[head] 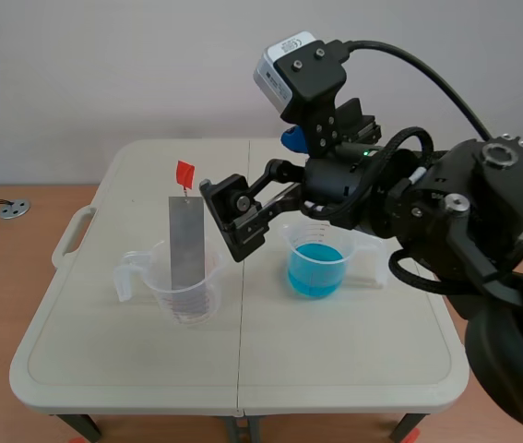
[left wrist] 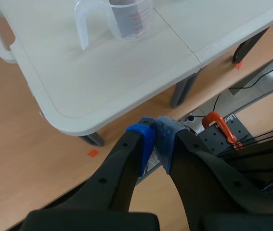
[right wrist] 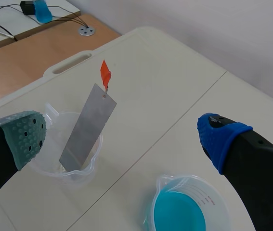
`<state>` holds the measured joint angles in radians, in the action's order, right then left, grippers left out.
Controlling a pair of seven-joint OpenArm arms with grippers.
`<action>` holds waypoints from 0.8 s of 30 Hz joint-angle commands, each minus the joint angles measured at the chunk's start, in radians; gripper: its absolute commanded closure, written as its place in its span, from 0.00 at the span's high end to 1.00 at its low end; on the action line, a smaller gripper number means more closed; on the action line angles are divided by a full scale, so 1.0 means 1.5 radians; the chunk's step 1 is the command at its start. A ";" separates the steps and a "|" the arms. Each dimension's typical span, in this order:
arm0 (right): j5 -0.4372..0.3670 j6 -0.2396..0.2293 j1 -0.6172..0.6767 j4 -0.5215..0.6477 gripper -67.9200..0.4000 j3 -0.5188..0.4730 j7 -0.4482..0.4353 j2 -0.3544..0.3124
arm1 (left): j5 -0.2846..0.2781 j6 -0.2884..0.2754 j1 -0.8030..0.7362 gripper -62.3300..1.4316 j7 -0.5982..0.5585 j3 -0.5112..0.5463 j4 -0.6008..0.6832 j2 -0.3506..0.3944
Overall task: Hold the metal plate by the orange handle, dip it into the blue solution, take it out and point at it, then put the plate back in the beaker on the left.
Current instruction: 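Lift the metal plate out of the left beaker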
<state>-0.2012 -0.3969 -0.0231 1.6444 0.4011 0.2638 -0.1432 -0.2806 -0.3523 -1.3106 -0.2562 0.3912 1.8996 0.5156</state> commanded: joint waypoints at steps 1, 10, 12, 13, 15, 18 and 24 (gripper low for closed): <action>-0.002 0.003 -0.020 -0.016 0.98 -0.005 -0.027 0.002 | -0.004 -0.001 -0.003 0.05 -0.008 -0.001 0.003 -0.004; 0.013 -0.014 -0.090 -0.160 0.98 0.008 -0.132 0.013 | 0.006 -0.002 -0.003 0.05 -0.006 -0.001 0.003 -0.004; 0.029 -0.019 -0.108 -0.194 0.98 0.023 -0.141 0.021 | 0.006 -0.002 -0.003 0.05 -0.006 -0.001 0.003 -0.004; 0.039 -0.020 -0.117 -0.211 0.98 0.029 -0.147 0.026 | 0.006 -0.002 -0.003 0.05 -0.006 -0.001 0.003 -0.004; 0.050 -0.020 -0.131 -0.242 0.98 0.036 -0.159 0.036 | 0.006 -0.002 -0.003 0.05 -0.006 -0.001 0.003 -0.003; 0.067 -0.021 -0.150 -0.284 0.98 0.040 -0.190 0.053 | 0.006 -0.002 -0.003 0.05 -0.006 -0.001 0.003 -0.004; 0.098 -0.030 -0.194 -0.342 0.98 0.040 -0.210 0.090 | 0.010 -0.002 -0.003 0.05 0.000 -0.001 0.003 -0.004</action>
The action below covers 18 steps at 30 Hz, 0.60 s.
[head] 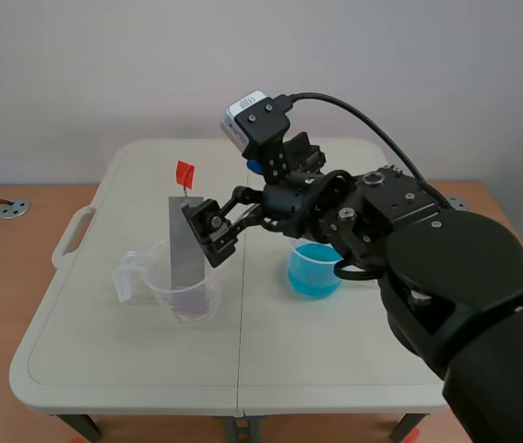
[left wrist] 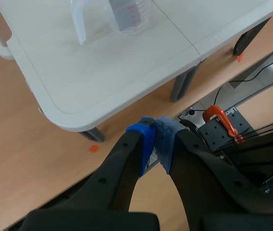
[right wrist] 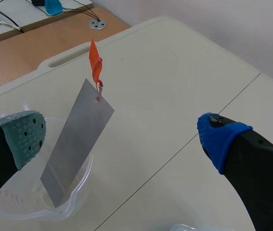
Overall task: Hold the metal plate by the orange handle, dip it into the blue solution, take it out and point at it, then put the plate back in the beaker on the left.
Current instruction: 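Lift the metal plate out of the left beaker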
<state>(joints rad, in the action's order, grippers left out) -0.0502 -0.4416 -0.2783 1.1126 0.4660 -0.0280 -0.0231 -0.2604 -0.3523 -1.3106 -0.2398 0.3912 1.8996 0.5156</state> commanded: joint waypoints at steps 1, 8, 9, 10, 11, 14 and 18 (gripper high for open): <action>-0.001 0.000 -0.030 0.003 0.98 -0.003 -0.016 0.014 | -0.003 -0.002 -0.003 0.05 -0.011 -0.001 0.003 -0.003; 0.025 -0.003 -0.078 -0.061 0.93 0.007 -0.039 0.046 | -0.003 -0.002 -0.003 0.05 -0.015 -0.001 0.003 -0.003; 0.028 -0.003 -0.082 -0.068 0.91 0.009 -0.040 0.049 | -0.003 -0.002 -0.003 0.05 -0.017 -0.001 0.003 -0.003; 0.031 -0.003 -0.086 -0.075 0.91 0.011 -0.043 0.053 | -0.003 -0.002 -0.003 0.05 -0.017 -0.001 0.003 -0.003; 0.032 -0.003 -0.090 -0.082 0.91 0.013 -0.044 0.055 | -0.003 -0.002 -0.003 0.05 -0.017 -0.001 0.003 -0.003; 0.034 -0.003 -0.097 -0.100 0.91 0.016 -0.059 0.063 | -0.003 -0.002 -0.003 0.05 -0.018 -0.001 0.003 -0.003; 0.051 -0.003 -0.107 -0.134 0.84 0.019 -0.078 0.076 | -0.003 -0.002 -0.003 0.05 -0.018 -0.001 0.003 -0.003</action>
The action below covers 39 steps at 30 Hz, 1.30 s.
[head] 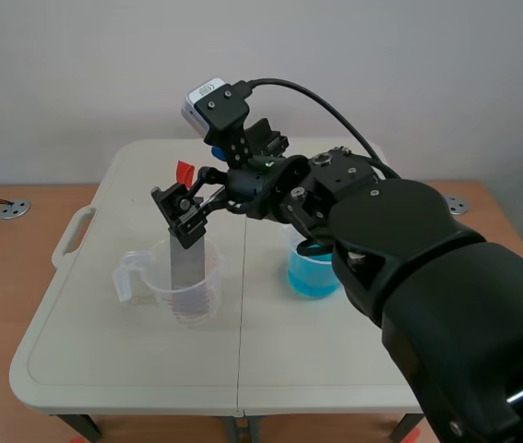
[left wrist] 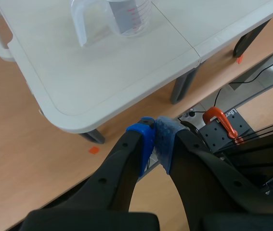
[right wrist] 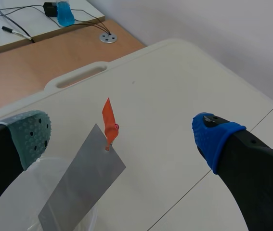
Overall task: Hold the metal plate by the orange handle, dip it into the blue solution, take it out and point at it, then put the plate back in the beaker on the left.
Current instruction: 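Lift the metal plate out of the left beaker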
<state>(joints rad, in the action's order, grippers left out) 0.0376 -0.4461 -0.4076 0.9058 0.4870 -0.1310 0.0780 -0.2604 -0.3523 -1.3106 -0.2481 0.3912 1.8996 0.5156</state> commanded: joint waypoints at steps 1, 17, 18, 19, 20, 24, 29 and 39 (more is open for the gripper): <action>-0.007 0.001 -0.023 -0.003 0.83 0.005 -0.010 0.010 | -0.003 -0.002 -0.003 0.05 -0.012 -0.001 0.003 -0.003; 0.035 -0.027 -0.027 -0.022 0.63 0.008 -0.042 0.022 | -0.003 -0.002 -0.003 0.05 -0.015 -0.001 0.003 -0.003; 0.035 -0.031 -0.027 -0.022 0.61 0.008 -0.043 0.022 | -0.003 -0.002 -0.003 0.05 -0.016 -0.001 0.003 -0.003; 0.035 -0.035 -0.027 -0.022 0.59 0.008 -0.046 0.022 | -0.003 -0.002 -0.003 0.05 -0.016 -0.001 0.003 -0.003; 0.035 -0.040 -0.027 -0.022 0.58 0.008 -0.049 0.022 | -0.003 -0.002 -0.003 0.05 -0.016 -0.001 0.003 -0.003; 0.035 -0.069 -0.027 -0.022 0.58 0.008 -0.050 0.022 | -0.003 -0.002 -0.003 0.05 -0.015 -0.001 0.003 -0.003; 0.035 -0.073 -0.027 -0.022 0.47 0.008 -0.050 0.022 | -0.003 -0.002 -0.003 0.05 -0.014 -0.001 0.003 -0.003; 0.035 -0.072 -0.028 -0.022 0.23 0.008 -0.066 0.022 | -0.003 -0.002 -0.003 0.05 -0.015 -0.001 0.003 -0.003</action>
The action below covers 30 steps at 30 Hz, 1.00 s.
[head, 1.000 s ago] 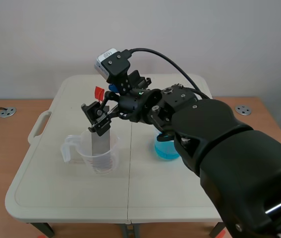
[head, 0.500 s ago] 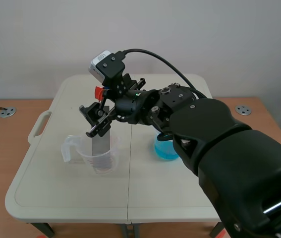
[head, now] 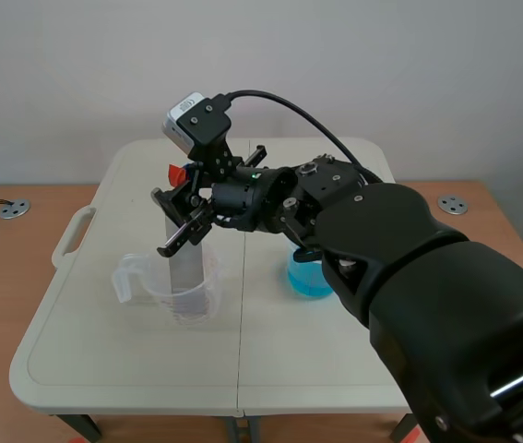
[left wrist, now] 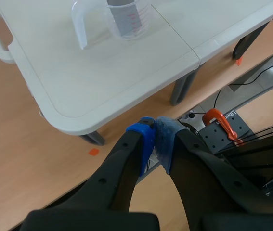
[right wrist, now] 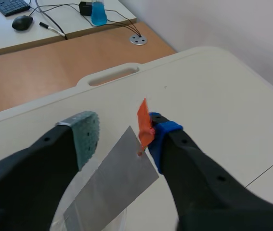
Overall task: Hold the metal plate by the orange handle, dip it into the blue solution, take it out and point at it, then put the plate back in the beaker on the left.
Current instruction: 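Lift the metal plate out of the left beaker, then move the plate over the blue solution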
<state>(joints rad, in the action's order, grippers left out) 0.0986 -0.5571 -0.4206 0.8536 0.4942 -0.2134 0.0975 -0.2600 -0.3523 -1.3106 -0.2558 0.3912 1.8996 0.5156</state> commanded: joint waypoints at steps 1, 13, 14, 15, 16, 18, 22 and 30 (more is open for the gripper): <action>-0.005 0.002 -0.019 0.013 0.20 0.003 -0.012 0.009 | -0.003 -0.002 -0.003 0.05 -0.010 -0.001 0.003 -0.003; -0.005 -0.069 -0.019 0.013 0.02 0.003 -0.040 0.007 | -0.003 -0.002 -0.003 0.05 -0.010 -0.001 0.003 -0.003; -0.005 -0.082 -0.019 0.013 0.02 0.003 -0.045 0.007 | -0.003 -0.002 -0.003 0.05 -0.010 -0.001 0.003 -0.003; -0.005 -0.094 -0.019 0.013 0.02 0.003 -0.046 0.007 | -0.003 -0.002 -0.003 0.05 -0.010 -0.001 0.003 -0.003; -0.005 -0.105 -0.019 0.013 0.02 0.003 -0.048 0.007 | -0.003 -0.002 -0.003 0.05 -0.010 -0.001 0.003 -0.003; -0.005 -0.126 -0.019 0.013 0.02 0.003 -0.049 0.007 | -0.003 -0.002 -0.001 0.05 -0.009 -0.001 0.003 -0.003; -0.005 -0.126 -0.019 0.013 0.02 0.003 -0.050 0.007 | -0.003 -0.002 -0.001 0.05 -0.011 -0.001 0.003 -0.003; -0.006 -0.126 -0.018 0.014 0.02 0.003 -0.060 -0.003 | -0.003 -0.002 -0.001 0.05 -0.010 -0.001 0.003 -0.003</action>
<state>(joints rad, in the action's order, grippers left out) 0.0978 -0.7334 -0.4232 0.8539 0.4942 -0.2878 0.0963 -0.2584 -0.3523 -1.3102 -0.2558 0.3912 1.8996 0.5156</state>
